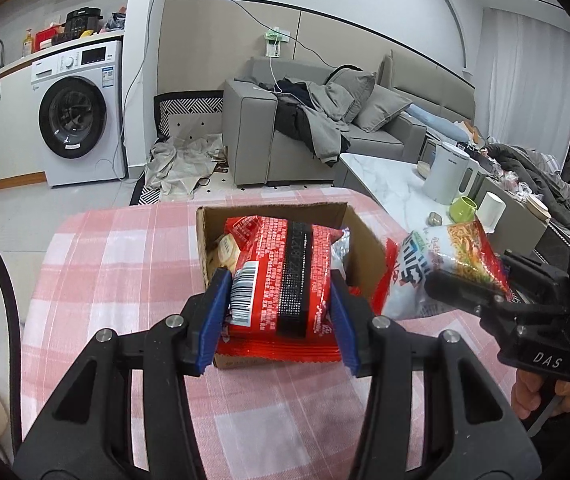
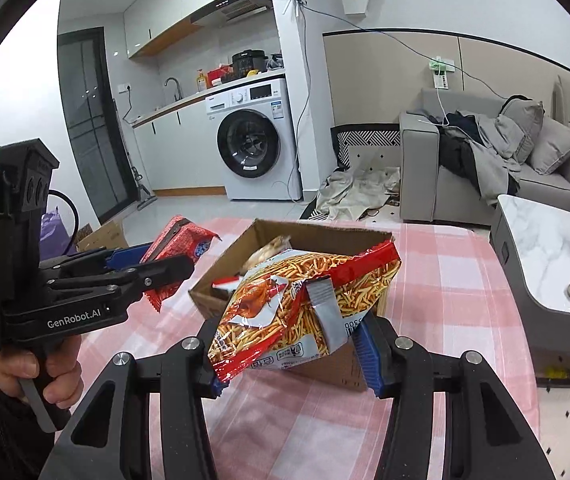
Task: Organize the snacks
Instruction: 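Lift both held packs and carry them over the cardboard box, then open both tools to drop the packs into the box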
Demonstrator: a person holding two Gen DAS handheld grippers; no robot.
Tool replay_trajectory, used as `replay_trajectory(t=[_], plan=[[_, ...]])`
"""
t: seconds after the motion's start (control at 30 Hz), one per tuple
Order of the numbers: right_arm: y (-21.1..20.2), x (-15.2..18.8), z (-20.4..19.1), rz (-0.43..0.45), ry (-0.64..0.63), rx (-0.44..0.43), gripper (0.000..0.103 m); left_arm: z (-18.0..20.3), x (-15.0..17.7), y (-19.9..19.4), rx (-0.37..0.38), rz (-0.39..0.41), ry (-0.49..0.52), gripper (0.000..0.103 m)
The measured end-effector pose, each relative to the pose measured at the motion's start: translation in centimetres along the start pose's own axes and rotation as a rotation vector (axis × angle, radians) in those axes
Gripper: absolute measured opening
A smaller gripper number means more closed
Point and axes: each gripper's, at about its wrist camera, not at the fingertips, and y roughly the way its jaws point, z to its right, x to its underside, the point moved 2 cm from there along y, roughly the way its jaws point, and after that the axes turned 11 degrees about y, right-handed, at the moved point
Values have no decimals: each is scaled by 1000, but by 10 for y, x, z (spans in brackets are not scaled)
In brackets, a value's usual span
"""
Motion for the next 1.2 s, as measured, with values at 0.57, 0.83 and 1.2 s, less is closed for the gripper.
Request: replay_trajectory(t=[0.57, 0.83, 1.2], plan=[[47, -20, 15, -5, 45, 32, 51, -8, -28, 73, -23, -42, 37, 45], [77, -17, 22, -36, 55, 40, 51, -14, -21, 114, -16, -78, 27, 45], [108, -15, 26, -78, 49, 59, 51, -17, -9, 146, -13, -110, 46, 45]])
